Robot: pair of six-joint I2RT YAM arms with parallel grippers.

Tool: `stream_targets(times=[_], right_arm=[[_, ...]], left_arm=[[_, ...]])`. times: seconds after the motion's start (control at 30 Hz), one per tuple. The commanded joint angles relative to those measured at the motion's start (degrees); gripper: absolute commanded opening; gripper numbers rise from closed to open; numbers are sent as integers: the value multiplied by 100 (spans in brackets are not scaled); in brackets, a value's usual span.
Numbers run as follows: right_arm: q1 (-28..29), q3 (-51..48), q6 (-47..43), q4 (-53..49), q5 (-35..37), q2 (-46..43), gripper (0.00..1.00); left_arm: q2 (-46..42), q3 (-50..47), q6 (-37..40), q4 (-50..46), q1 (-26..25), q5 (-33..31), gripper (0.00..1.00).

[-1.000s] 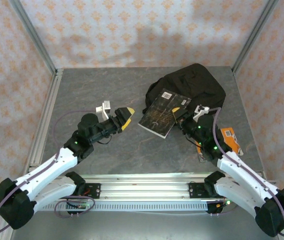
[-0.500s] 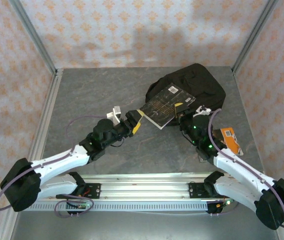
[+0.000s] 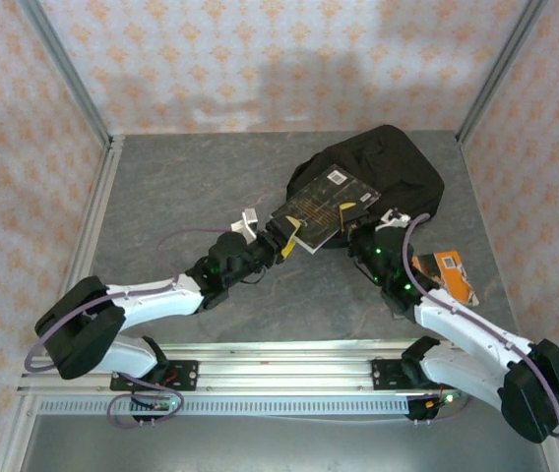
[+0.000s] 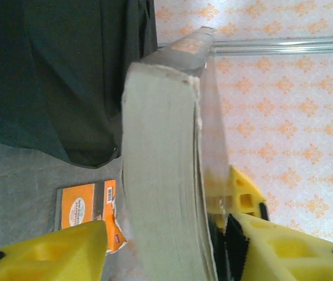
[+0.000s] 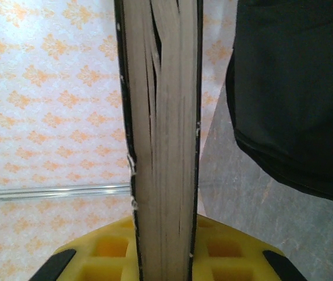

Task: Pack the student bag
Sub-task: Rotate the book.

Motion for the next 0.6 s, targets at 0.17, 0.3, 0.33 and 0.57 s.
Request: stream_targets(times=[0.17,0.3,0.33,0.57], right_arm=[[80,-159,178,698,156,-43,0],[158,-191,190,631,332,39,0],[166,-191,210,635,348,79,0],[195,-173,198,451,363,261,9]], left_arm=[[13,214,-45,378,-74,-258,47],[83,267,-79,423,-97,-250,45],[118,276,-102,476,-97,-250,43],[231,294,-153,630,-116,-223,18]])
